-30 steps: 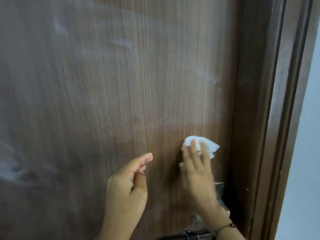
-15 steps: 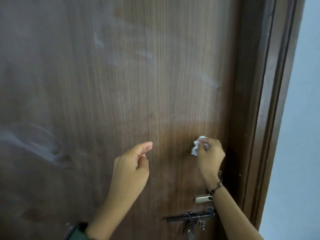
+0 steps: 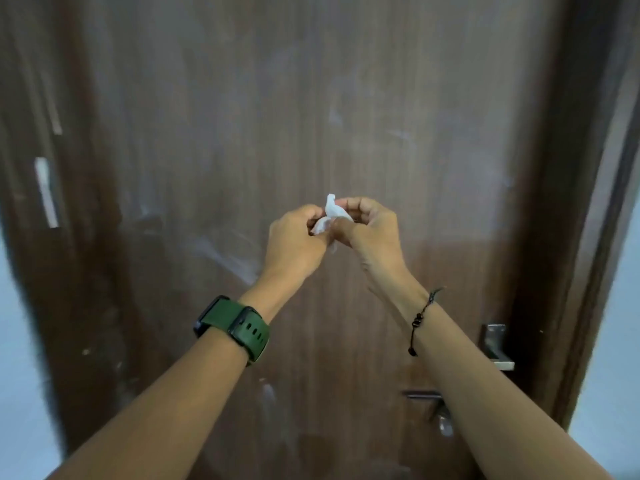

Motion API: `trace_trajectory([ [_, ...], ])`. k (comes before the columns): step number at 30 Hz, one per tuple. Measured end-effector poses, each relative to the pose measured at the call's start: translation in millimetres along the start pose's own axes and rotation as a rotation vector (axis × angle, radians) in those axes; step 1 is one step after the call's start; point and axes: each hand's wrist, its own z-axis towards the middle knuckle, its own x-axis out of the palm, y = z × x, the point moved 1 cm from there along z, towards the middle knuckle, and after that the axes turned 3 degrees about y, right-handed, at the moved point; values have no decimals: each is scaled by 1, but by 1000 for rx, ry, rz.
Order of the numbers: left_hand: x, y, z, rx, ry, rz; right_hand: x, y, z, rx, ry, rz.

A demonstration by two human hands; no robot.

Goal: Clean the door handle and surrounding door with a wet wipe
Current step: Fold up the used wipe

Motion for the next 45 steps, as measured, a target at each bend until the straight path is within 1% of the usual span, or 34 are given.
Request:
trace_trajectory([
  [4,-74,16,-13,-67,-115,55,66,14,-19,-76,99,-90],
  [5,-91,21,-18,-85,-132,61,83,17,-25,-79,136,-81],
  [9,-157,48,-39,-139,-235,130,154,21,-42,-43,336,-2],
  [12,-208,68,-57,-194,-336,201,210,23,-59,-71,504,31],
  [17,-289,94,-100,-396,-479,357,299,24,-95,-143,762,100],
  [21,-336,106,-147,-552,-577,533,356,15,-135,-176,923,178],
  [23,-350,115,-174,-644,-608,580,377,3,-159,-192,1026,197],
  [26,-362,141,-215,-774,-657,574,406,-22,-195,-216,1182,218],
  [29,-370,171,-252,-901,-702,511,431,-49,-233,-198,1256,197],
  [32,-380,204,-284,-1013,-732,502,455,-75,-264,-166,1350,173],
  [36,-387,263,-322,-1144,-763,386,485,-119,-298,-129,1500,65],
  [38,-387,296,-341,-1203,-771,326,499,-143,-317,-118,1543,-5],
  [40,-384,330,-359,-1240,-767,268,514,-171,-333,-97,1552,-63],
  [42,-380,364,-374,-1271,-763,220,528,-200,-348,-28,1549,-91],
  [43,-379,381,-381,-1288,-760,195,535,-215,-354,42,1550,-96],
  [45,-379,414,-393,-1333,-714,158,549,-248,-367,242,1531,-84],
])
